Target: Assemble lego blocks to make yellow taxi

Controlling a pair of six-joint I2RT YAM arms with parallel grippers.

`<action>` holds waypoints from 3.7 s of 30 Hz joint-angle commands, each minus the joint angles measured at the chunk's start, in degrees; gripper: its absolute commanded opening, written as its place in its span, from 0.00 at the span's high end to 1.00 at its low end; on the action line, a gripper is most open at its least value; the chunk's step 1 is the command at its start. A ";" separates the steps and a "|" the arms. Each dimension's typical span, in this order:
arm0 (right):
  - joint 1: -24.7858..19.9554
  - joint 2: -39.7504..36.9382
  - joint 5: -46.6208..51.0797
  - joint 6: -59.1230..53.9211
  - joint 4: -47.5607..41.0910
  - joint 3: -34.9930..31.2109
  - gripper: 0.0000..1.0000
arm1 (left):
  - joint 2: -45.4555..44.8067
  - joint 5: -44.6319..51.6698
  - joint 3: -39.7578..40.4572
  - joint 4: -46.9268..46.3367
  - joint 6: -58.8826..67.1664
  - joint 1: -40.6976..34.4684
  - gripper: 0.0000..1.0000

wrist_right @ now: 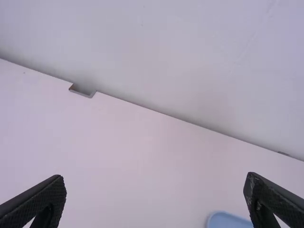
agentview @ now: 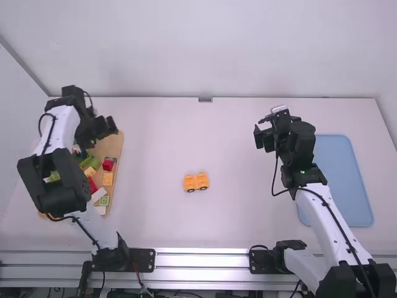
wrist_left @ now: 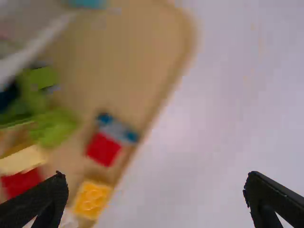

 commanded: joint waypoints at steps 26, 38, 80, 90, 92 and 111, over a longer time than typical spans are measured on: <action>4.24 0.37 0.07 -0.15 5.86 2.36 0.01 | -1.70 -5.64 -14.45 -0.68 22.56 5.79 0.32; 4.50 0.37 0.09 -0.11 8.92 2.36 0.01 | -1.68 -3.21 -19.37 2.32 27.17 5.33 0.39; 6.16 0.37 0.28 -0.15 10.58 2.36 0.01 | -1.68 -5.84 -26.93 9.81 32.94 3.87 0.50; 6.16 0.37 0.28 -0.13 10.80 2.36 0.01 | -1.68 -7.32 -29.57 13.18 32.52 3.85 0.46; 6.16 0.37 0.26 -0.13 10.78 2.36 0.01 | -1.68 -7.15 -29.31 13.11 32.52 3.85 0.50; 7.69 0.37 -4.44 -2.03 10.32 2.36 0.01 | -2.97 -7.15 -23.76 12.24 30.58 3.74 0.97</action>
